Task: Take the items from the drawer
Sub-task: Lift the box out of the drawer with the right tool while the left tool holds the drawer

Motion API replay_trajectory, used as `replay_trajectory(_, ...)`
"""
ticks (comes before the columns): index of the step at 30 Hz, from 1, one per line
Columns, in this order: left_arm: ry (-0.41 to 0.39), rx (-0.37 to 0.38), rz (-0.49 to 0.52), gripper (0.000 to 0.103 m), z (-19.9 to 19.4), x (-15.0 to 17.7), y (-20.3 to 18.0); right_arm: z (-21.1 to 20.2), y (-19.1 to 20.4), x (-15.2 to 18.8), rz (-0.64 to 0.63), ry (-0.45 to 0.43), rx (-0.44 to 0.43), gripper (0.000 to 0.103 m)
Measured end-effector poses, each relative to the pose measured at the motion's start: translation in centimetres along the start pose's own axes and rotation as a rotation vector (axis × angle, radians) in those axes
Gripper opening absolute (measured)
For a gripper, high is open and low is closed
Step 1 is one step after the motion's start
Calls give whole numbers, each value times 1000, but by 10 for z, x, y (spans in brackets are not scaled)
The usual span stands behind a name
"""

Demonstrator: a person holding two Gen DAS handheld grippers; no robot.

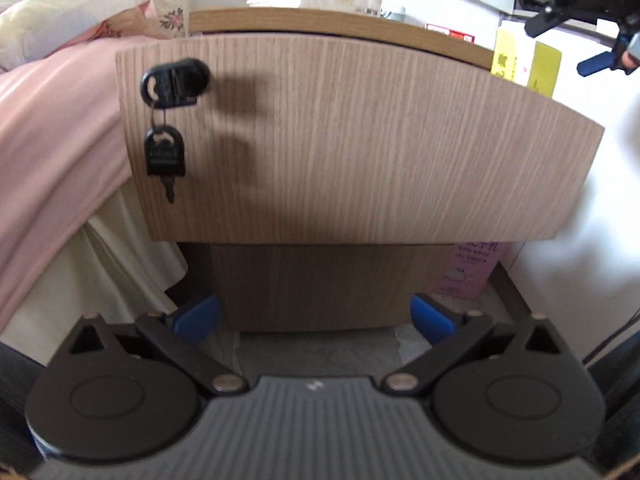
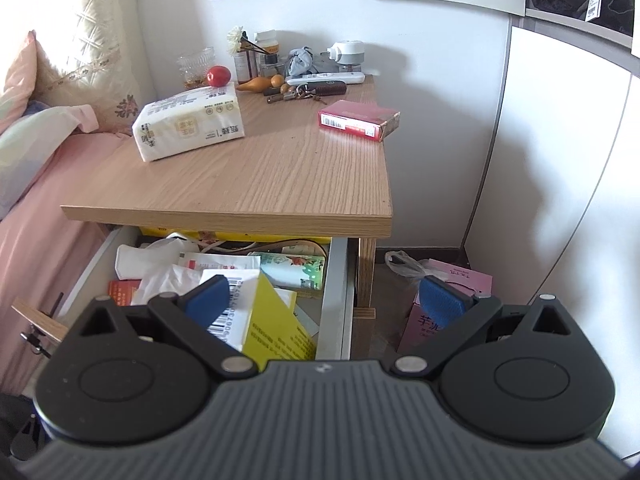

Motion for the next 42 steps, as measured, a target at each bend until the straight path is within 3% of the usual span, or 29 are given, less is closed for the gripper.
replay_trajectory(9,29,-2,15,103,7,11,0,-6,-13,3,26,-9,12,103)
replay_trajectory(24,-48,5,39,103,-4,-5,-11,-15,-4,-3,19,-60,-5,103)
replay_trajectory(33,-146,5,52,103,-19,-23,-16,-18,15,3,30,-138,-23,103)
replay_trajectory(42,-296,-37,97,103,-38,-46,-16,-8,31,18,55,-193,-31,103)
Point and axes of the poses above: each gripper's, at about its wrist camera, not at the fingertips, and z roughly the way its jaws point, y to its left, x to its underside, the point moved 9 cm from there along z, roughly the way its jaws point, and after that the axes turned 14 degrees about -y, right-handed, at the moved point
